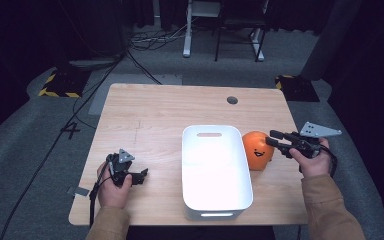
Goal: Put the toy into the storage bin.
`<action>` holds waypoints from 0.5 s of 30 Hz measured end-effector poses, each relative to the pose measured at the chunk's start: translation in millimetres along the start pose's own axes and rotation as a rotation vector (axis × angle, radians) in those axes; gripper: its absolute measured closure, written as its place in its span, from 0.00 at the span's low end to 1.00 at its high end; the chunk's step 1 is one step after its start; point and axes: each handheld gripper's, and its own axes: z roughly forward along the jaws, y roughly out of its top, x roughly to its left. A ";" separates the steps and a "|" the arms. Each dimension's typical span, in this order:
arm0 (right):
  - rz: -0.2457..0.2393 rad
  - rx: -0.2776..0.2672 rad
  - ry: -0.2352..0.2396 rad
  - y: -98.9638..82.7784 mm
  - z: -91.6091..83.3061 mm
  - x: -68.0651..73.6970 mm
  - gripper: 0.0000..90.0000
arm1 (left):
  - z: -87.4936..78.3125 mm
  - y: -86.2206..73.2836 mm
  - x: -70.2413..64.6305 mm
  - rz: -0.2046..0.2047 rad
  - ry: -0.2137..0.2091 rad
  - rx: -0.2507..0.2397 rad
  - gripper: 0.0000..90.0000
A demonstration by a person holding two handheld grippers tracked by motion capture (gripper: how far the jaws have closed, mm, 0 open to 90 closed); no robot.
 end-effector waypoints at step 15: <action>0.006 0.023 0.024 -10.9 22.6 -3.8 0.77 | -0.2 0.1 0.0 0.003 -0.001 0.000 0.13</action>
